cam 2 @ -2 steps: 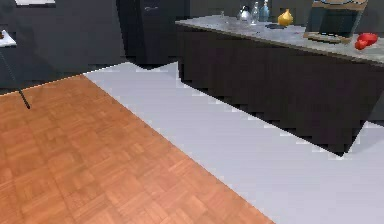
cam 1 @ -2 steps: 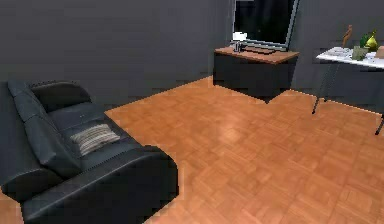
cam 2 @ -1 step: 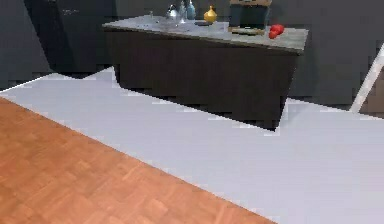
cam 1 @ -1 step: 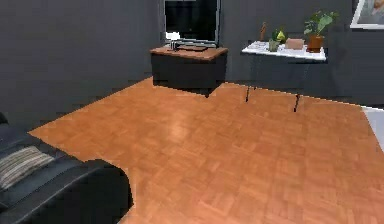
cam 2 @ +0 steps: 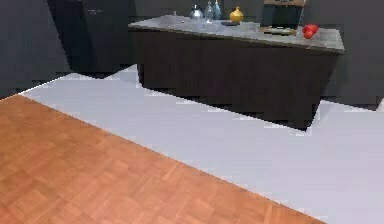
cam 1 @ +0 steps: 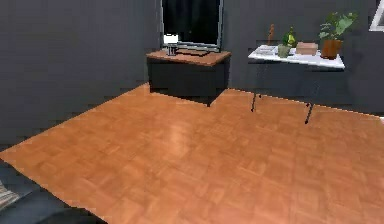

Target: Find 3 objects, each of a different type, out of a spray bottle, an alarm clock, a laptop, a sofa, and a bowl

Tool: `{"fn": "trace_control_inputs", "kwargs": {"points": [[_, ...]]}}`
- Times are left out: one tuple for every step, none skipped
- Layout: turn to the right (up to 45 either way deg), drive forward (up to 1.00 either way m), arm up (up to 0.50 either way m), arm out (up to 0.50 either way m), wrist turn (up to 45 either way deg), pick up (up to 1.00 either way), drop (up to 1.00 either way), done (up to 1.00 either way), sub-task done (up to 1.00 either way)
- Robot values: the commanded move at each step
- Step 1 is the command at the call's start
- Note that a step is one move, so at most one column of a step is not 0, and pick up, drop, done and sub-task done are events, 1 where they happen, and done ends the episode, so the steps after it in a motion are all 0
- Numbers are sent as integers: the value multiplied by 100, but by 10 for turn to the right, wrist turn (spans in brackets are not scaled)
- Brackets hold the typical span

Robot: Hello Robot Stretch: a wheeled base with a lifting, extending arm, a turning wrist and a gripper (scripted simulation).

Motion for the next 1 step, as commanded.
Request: {"fn": "trace_control_inputs", "kwargs": {"points": [[-450,0,0,0,0,0,0,0,0]]}}
